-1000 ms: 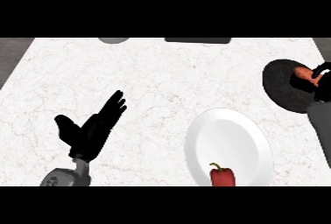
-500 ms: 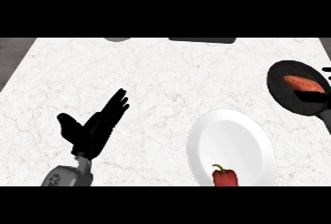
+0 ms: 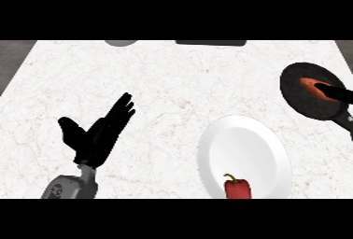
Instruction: Pick the sweet potato from the plate and place it in the pan
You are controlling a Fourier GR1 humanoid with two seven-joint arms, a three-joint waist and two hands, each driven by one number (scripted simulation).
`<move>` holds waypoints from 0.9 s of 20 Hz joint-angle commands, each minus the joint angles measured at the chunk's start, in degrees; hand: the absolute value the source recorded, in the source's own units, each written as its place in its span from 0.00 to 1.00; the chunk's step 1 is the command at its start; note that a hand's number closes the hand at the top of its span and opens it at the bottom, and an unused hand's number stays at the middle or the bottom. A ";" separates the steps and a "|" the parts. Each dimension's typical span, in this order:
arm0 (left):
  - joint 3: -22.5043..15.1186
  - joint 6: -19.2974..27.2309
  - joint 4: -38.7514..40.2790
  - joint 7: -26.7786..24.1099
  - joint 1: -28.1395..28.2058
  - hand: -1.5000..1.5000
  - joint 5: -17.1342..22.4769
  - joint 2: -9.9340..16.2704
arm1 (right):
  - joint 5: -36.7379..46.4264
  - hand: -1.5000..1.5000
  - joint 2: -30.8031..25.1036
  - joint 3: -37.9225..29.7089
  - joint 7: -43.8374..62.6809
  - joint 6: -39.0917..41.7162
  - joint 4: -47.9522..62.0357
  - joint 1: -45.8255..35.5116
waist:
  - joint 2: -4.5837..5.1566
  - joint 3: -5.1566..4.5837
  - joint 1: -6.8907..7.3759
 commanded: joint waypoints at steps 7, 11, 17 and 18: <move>-0.06 0.42 -0.77 -0.17 1.25 0.50 -0.79 -0.35 | -8.91 0.00 -4.41 -6.85 -11.81 23.32 4.88 7.90 | -0.40 -0.14 -0.73; 0.28 -1.48 -4.68 -0.71 5.67 0.50 -0.33 1.83 | -9.34 0.00 -7.52 -6.51 -15.12 31.24 5.56 11.27 | -0.94 -0.26 -0.82; 2.83 -0.85 0.59 0.28 -0.43 0.50 -0.19 0.71 | -10.31 0.00 -11.09 -6.63 -19.14 38.82 6.35 15.27 | -0.79 -0.24 -1.58; -0.98 1.33 -2.10 -0.81 4.03 0.50 -2.66 -1.99 | -9.90 0.00 -7.45 -5.68 -22.15 38.03 6.16 16.12 | -1.03 -0.28 -1.46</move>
